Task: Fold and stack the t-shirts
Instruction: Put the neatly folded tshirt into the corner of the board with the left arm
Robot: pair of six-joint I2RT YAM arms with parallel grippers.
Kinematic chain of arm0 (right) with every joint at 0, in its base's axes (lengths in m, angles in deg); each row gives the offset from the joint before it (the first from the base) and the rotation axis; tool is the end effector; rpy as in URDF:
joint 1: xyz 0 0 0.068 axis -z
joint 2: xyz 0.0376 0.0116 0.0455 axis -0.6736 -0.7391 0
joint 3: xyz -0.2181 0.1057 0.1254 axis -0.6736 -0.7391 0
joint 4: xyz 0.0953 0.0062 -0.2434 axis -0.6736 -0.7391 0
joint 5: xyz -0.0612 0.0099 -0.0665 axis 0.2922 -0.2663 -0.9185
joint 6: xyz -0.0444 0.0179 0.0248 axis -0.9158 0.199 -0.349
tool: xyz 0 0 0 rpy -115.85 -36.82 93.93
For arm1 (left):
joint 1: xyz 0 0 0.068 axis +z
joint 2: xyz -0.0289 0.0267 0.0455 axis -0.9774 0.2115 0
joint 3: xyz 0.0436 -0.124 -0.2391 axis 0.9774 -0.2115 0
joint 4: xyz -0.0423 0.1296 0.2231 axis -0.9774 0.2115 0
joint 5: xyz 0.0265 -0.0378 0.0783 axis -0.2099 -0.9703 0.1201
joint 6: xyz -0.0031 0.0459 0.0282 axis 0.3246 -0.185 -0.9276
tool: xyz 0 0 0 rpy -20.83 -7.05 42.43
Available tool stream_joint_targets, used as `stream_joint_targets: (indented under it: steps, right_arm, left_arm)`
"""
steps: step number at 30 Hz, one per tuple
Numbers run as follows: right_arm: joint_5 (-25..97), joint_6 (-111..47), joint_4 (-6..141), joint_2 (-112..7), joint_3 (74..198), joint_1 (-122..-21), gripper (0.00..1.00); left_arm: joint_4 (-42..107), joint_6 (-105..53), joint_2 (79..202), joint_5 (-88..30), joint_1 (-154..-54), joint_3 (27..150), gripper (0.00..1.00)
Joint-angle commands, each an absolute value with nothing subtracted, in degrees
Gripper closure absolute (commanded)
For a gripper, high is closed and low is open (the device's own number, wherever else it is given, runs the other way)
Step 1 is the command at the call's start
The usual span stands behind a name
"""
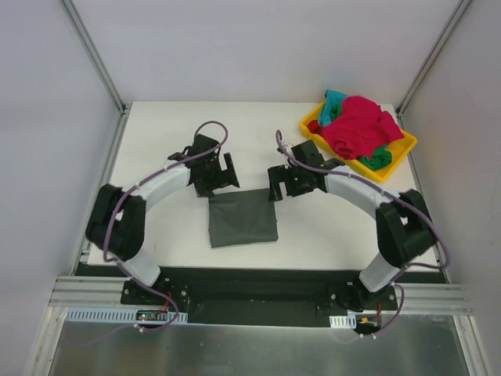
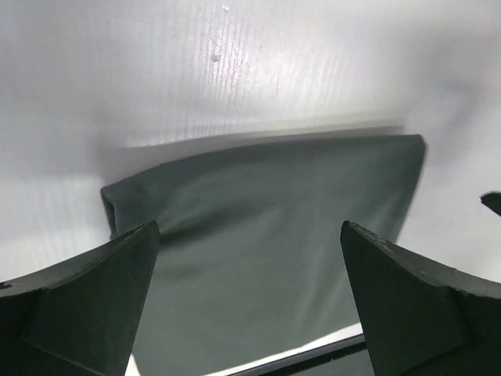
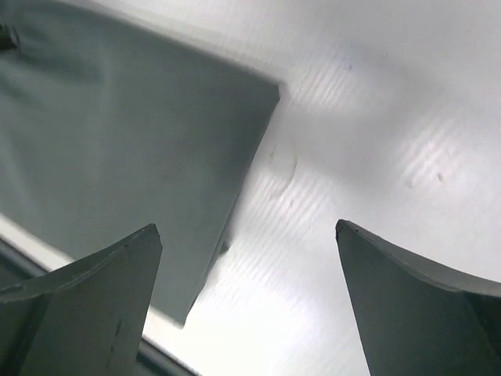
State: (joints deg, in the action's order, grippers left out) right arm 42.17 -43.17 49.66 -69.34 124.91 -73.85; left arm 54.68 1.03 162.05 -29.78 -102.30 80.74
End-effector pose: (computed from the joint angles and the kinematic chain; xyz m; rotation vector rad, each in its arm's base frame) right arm 0.3033 0.1961 0.2074 -0.8722 2.3435 0.5063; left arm 0.3226 -0.1532 0.2057 -0.2595 2.5867 -0.6309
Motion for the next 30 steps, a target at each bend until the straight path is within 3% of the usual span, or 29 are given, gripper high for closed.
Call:
stream_joint_targets:
  steps: [1, 9, 15, 17, 21, 28, 30]
  right_arm:
    - [38.6, -42.7, 44.7, -50.8, 120.7, -74.4, 0.04]
    - [29.6, -28.0, 46.5, -20.9, 100.4, -74.3, 0.04]
    - [30.4, -23.3, 51.2, -8.1, 88.9, -74.3, 0.04]
    - [31.0, -24.0, 51.7, -5.8, 87.4, -74.3, 0.04]
    - [31.3, -24.2, 50.5, -4.4, 86.2, -74.3, 0.04]
    - [29.3, -27.5, 47.9, -6.9, 87.8, -74.3, 0.04]
    - [28.4, -28.4, 48.0, -7.4, 88.2, -74.3, 0.04]
  left_arm:
    - [56.9, 0.8, 149.1, -22.2, -101.9, 77.5, 0.01]
    - [59.6, 2.6, 141.4, -20.1, -101.8, 67.0, 0.01]
    - [58.3, 5.1, 144.2, -20.4, -101.8, 63.1, 0.05]
    - [56.1, 5.2, 146.1, -23.1, -101.8, 62.1, 0.14]
    - [52.4, 5.4, 150.5, -28.5, -101.8, 62.1, 0.47]
    - [51.7, 5.5, 159.0, -30.5, -101.8, 63.9, 0.73]
    - [51.7, 5.3, 160.9, -31.2, -101.8, 65.0, 0.88]
